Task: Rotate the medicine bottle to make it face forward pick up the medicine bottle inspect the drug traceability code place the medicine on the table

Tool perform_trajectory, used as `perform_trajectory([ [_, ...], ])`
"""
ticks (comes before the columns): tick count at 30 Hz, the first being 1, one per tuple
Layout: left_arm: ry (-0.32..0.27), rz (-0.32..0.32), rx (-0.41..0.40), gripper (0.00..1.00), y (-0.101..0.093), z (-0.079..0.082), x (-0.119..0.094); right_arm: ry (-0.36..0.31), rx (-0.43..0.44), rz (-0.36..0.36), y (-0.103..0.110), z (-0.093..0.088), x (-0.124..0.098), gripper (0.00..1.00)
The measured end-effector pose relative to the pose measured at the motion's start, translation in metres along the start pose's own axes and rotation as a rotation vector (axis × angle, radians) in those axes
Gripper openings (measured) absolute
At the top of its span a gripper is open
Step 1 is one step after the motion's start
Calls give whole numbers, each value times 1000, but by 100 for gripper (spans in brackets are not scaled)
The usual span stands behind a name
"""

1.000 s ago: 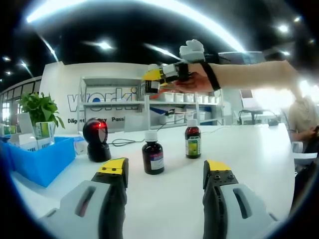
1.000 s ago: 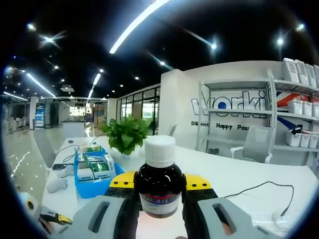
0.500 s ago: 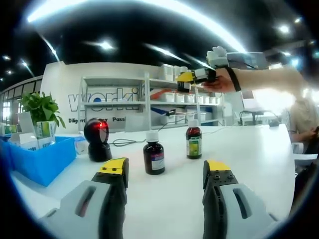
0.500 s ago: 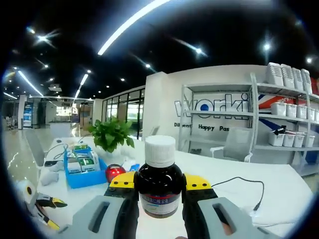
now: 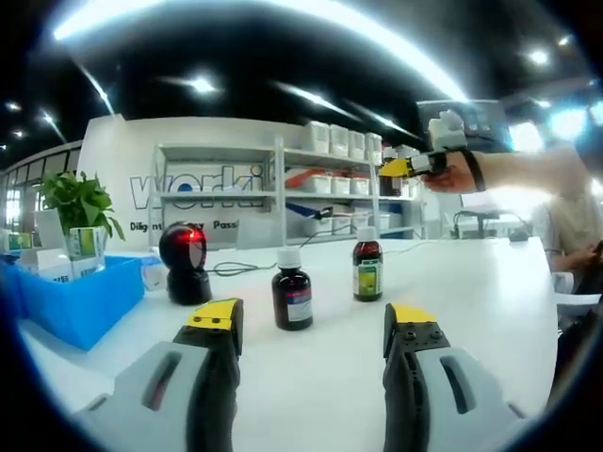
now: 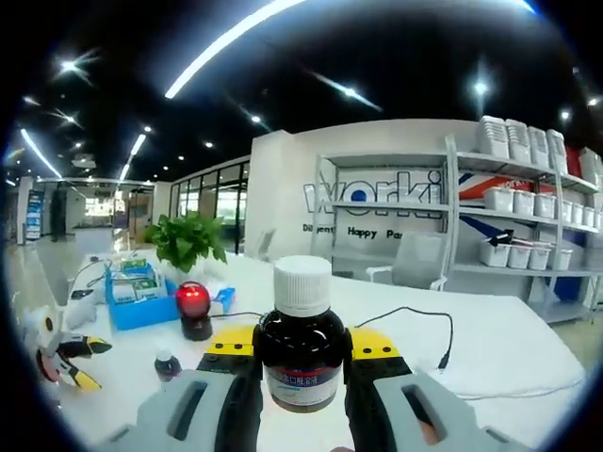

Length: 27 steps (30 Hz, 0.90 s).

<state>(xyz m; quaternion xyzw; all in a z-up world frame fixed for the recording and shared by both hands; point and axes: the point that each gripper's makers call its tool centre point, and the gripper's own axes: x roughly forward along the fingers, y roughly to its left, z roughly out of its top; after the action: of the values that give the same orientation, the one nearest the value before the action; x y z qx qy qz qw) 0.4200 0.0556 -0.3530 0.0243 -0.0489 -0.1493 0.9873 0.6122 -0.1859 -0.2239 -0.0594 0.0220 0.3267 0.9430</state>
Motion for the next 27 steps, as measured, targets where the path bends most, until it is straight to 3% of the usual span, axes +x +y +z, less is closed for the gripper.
perform_trajectory([
  [14,0,5,1,51,3,-1,0,39,17,-34,-5,-61,-19,28],
  [17,4,6,3,51,3,-2,1,53,11,-38,5,-76,-30,28],
  [27,12,-1,15,50,1,-4,1,76,40,-75,-4,-115,-32,28],
])
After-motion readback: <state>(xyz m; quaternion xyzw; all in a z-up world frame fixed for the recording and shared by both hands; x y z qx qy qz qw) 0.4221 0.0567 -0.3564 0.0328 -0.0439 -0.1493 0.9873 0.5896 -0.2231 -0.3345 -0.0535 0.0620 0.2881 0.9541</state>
